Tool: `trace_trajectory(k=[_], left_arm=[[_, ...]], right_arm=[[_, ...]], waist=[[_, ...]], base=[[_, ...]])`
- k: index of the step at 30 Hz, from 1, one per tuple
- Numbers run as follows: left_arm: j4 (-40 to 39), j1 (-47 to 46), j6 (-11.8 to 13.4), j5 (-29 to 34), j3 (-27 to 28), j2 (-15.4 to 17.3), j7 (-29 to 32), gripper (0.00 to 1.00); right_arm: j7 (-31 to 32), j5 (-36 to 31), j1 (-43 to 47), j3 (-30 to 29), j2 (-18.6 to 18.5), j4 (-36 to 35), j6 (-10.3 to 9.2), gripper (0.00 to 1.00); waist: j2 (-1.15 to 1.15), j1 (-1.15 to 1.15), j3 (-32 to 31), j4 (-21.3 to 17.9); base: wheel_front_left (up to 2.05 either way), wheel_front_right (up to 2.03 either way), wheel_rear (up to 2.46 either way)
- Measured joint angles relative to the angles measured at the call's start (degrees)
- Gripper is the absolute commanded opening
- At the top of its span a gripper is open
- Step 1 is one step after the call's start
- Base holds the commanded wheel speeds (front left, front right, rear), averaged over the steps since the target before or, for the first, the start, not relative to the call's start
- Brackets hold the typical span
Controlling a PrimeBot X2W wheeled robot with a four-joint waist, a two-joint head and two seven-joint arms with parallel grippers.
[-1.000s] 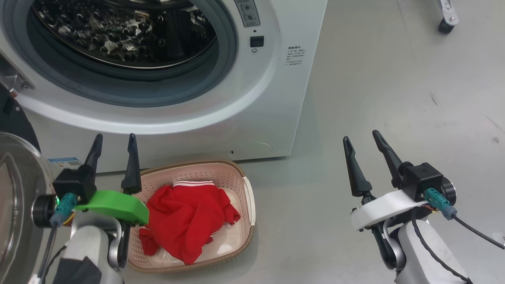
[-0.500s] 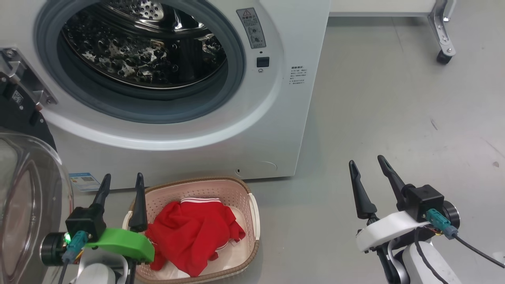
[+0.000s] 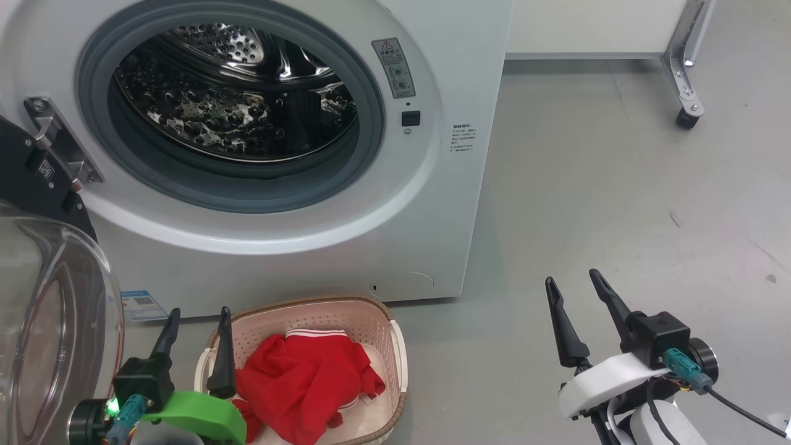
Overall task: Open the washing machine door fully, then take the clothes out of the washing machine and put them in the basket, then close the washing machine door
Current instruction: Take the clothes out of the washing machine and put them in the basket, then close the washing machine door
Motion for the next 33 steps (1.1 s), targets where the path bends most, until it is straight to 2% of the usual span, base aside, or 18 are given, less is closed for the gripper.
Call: trace_trajectory(k=[33], left_arm=[[-7.02,4.11,1.77,0.76,-1.01,0.43,3.89,1.00]], right_arm=[[0.00,-0.42,1.00,0.01,0.07,-0.16,0.48,1.00]], waist=[[0.00,0.00,-1.15,-0.44]], base=[[0.00,0.00,0.00]])
